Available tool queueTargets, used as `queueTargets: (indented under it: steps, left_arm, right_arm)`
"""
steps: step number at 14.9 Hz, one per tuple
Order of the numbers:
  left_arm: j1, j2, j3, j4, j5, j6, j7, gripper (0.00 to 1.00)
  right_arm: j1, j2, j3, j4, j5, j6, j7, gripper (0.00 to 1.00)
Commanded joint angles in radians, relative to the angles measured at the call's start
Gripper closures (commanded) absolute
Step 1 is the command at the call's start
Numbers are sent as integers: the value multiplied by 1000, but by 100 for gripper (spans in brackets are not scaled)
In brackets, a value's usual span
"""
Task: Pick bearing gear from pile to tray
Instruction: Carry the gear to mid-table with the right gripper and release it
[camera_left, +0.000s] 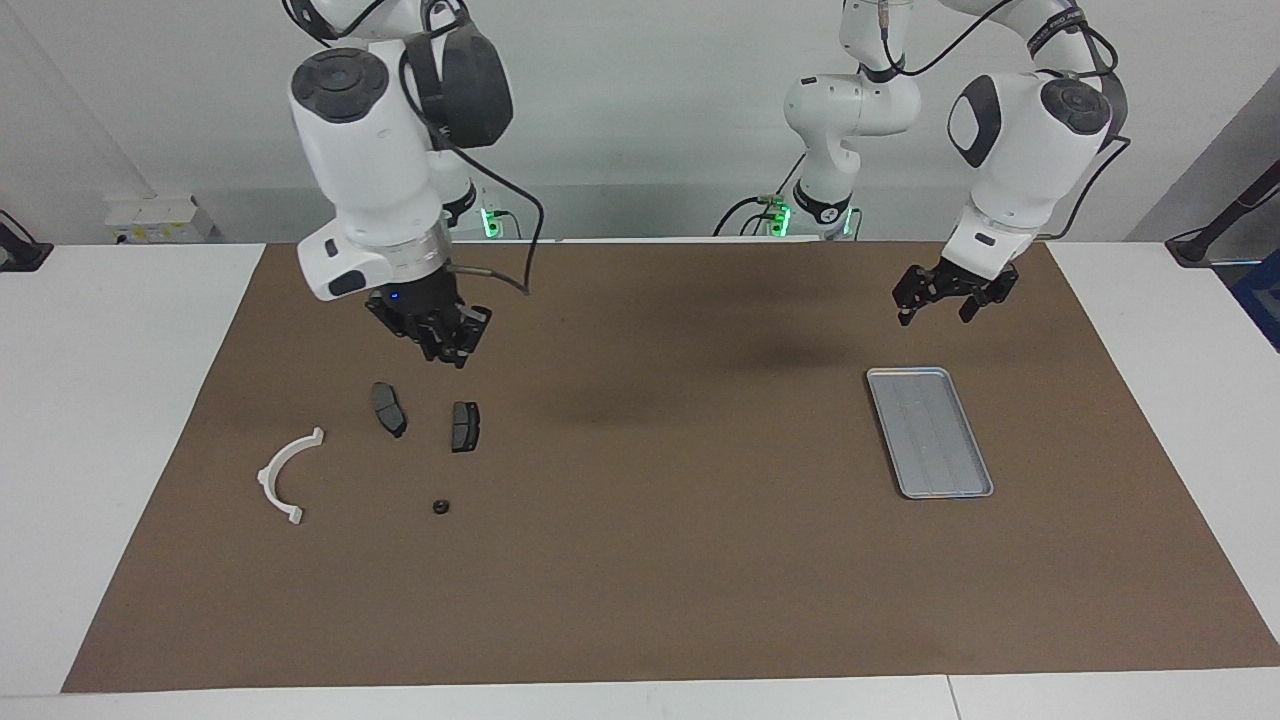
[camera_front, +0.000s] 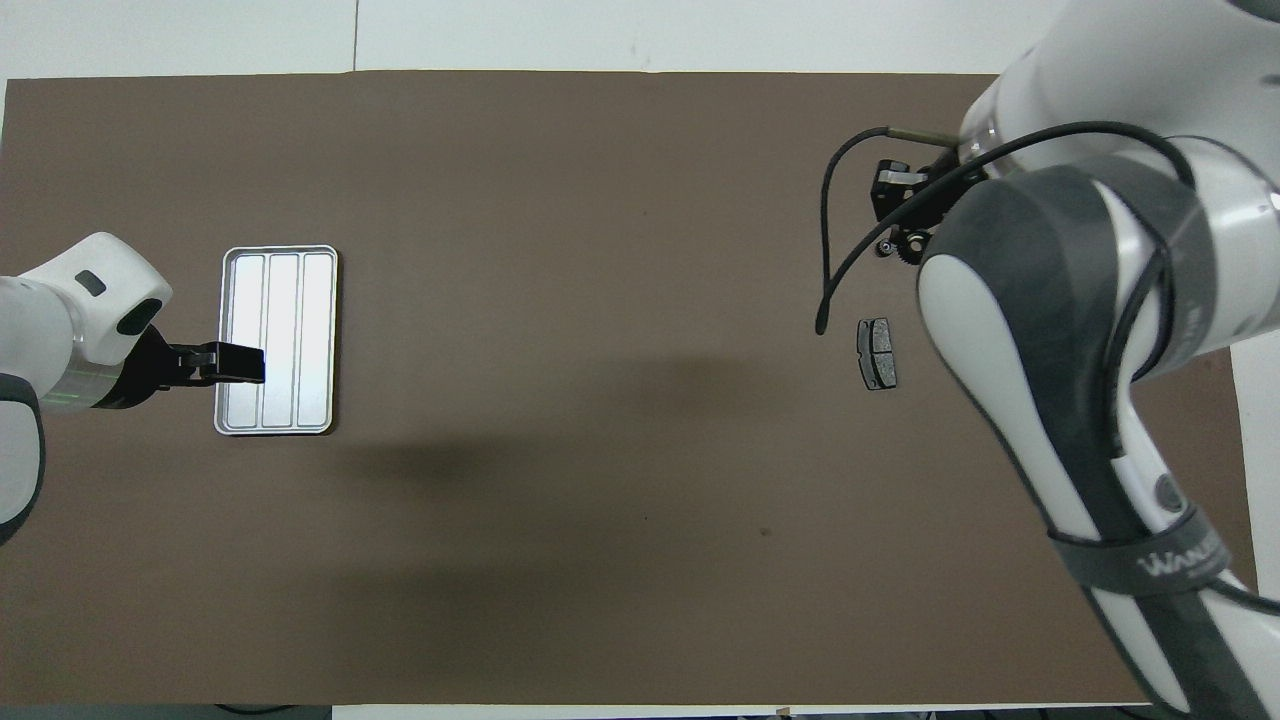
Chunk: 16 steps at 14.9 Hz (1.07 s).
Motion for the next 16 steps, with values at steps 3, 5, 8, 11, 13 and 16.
queueTargets:
  steps: [3, 5, 8, 11, 13, 16]
  left_arm:
    - [129, -27, 7, 3, 12, -30, 170, 0]
    - [190, -38, 8, 3, 12, -35, 228, 0]
    - [278, -43, 8, 20, 12, -42, 242, 0]
    - [347, -46, 13, 31, 14, -45, 244, 0]
    - [361, -52, 14, 34, 14, -56, 264, 0]
    - [359, -53, 16, 31, 14, -59, 265, 0]
  right_arm:
    - [118, -36, 3, -113, -4, 110, 227, 100]
    - [173, -30, 3, -151, -8, 164, 310, 100]
    - [220, -29, 3, -214, -8, 236, 381, 100]
    - [270, -15, 3, -285, -8, 331, 449, 100]
    - [297, -3, 3, -322, -7, 386, 472, 100]
    - [323, 17, 5, -375, 1, 466, 503, 100]
